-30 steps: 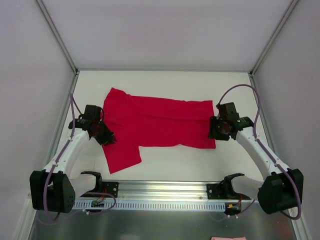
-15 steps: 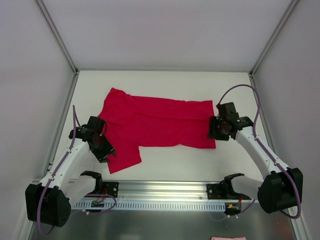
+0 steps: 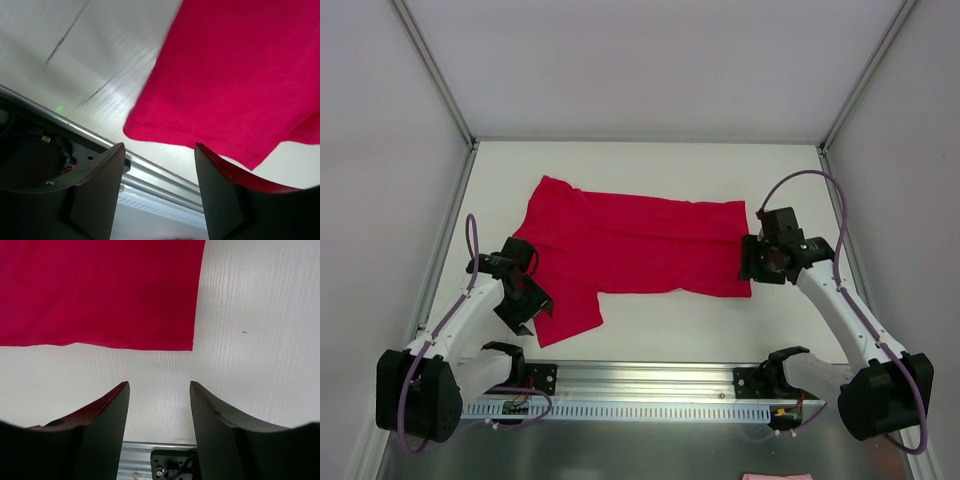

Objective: Fold and stack the t-shirts
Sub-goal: Grap the side of the flattened tshirt closest away from the robot with both arms

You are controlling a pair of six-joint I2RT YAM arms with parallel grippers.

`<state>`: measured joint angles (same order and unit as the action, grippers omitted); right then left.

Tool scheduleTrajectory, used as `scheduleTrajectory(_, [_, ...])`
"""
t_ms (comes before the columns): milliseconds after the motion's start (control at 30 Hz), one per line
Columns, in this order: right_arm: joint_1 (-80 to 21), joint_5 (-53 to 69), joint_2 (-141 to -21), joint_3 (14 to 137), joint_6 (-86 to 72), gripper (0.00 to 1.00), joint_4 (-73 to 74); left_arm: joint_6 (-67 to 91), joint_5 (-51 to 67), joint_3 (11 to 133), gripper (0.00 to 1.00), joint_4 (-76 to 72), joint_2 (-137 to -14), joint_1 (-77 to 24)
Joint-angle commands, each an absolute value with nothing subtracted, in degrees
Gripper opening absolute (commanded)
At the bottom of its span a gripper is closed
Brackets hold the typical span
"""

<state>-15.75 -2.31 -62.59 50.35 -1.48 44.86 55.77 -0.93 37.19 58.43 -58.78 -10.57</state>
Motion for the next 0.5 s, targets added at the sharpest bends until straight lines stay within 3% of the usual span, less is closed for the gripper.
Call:
scheduleTrajectory(0, [-16.0,-3.9,-62.3,49.9,-3.3,0.56,44.3,58.2,-1.1,35.2,0.59,54.3,-61.7,-11.2])
scheduleTrajectory(467, [-16.0,-9.1,-73.0,44.6,-11.0,0.55,35.9,57.7,-1.2,32.3,0.58,45.8,-69.8,-11.9])
